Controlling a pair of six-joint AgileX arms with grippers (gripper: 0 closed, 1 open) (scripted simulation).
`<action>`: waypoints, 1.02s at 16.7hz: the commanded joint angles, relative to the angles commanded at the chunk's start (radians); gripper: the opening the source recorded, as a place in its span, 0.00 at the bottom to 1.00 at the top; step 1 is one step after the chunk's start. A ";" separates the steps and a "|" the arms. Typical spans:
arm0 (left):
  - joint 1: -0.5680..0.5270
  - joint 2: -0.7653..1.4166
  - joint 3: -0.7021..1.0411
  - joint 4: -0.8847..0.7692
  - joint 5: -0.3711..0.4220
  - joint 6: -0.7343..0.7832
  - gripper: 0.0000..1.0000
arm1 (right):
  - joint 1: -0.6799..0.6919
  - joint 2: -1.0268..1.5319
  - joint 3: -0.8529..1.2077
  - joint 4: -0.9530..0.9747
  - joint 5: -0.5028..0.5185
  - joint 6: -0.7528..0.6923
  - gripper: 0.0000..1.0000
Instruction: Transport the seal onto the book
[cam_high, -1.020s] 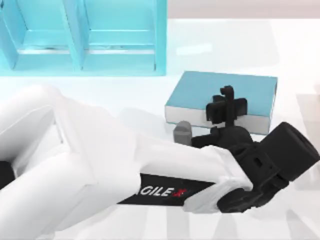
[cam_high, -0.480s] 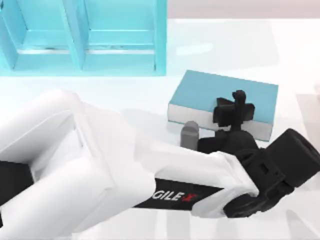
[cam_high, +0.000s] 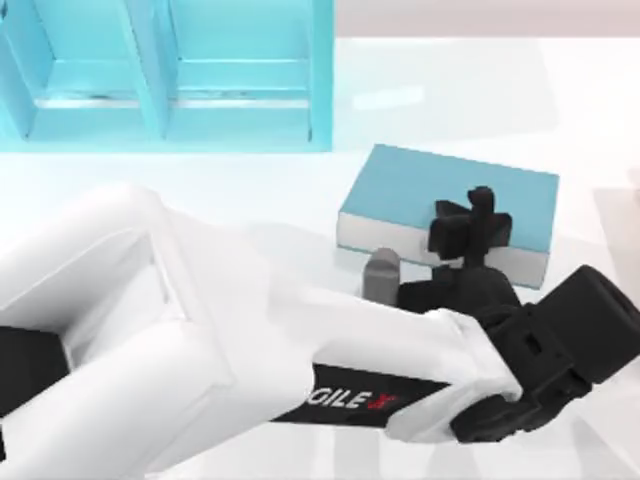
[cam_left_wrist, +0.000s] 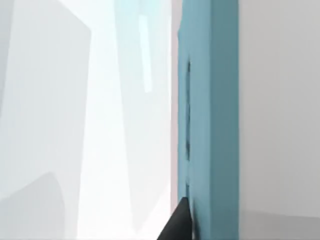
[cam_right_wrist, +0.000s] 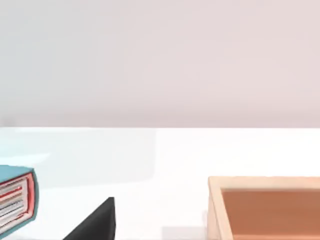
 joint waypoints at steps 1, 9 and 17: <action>0.000 0.007 -0.004 0.010 0.000 0.000 0.00 | 0.000 0.000 0.000 0.000 0.000 0.000 1.00; 0.000 0.065 -0.031 0.096 0.001 0.001 0.00 | 0.000 0.000 0.000 0.000 0.000 0.000 1.00; 0.000 0.065 -0.031 0.096 0.001 0.001 0.53 | 0.000 0.000 0.000 0.000 0.000 0.000 1.00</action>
